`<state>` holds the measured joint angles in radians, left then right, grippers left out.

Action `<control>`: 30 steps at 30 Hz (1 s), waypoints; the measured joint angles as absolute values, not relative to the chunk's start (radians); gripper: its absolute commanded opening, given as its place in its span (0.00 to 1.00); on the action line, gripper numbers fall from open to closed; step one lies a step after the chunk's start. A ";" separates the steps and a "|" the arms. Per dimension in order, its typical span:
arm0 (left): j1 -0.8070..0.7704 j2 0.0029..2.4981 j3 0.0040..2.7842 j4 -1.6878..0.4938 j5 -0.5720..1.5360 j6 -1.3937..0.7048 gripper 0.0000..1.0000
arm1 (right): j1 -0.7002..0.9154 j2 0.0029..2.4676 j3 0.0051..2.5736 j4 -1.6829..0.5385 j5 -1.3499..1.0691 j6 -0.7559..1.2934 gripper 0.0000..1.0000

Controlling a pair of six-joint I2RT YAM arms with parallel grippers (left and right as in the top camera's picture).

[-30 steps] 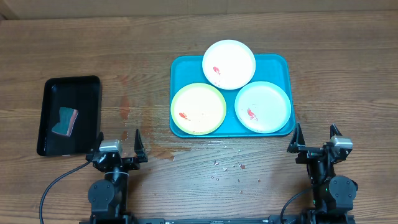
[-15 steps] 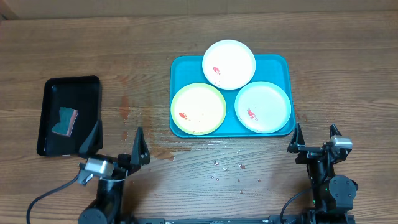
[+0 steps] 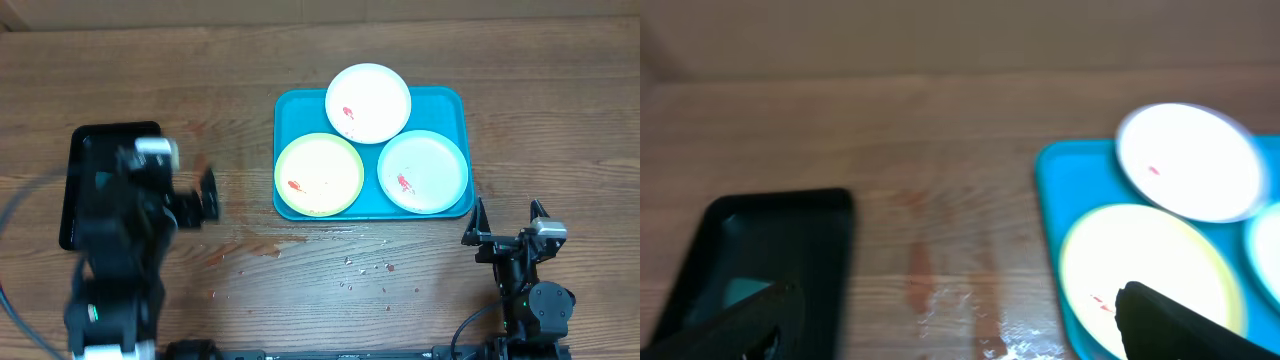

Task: Clean dirty plates on tray and stack at the side
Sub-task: 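Move the left gripper over the black tray toward the sponge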

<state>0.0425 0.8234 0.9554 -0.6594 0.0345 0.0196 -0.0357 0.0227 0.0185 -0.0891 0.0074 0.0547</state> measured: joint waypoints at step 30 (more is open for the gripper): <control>0.442 1.597 1.123 -0.586 -0.098 0.426 1.00 | -0.036 0.023 0.019 -0.090 0.007 0.055 1.00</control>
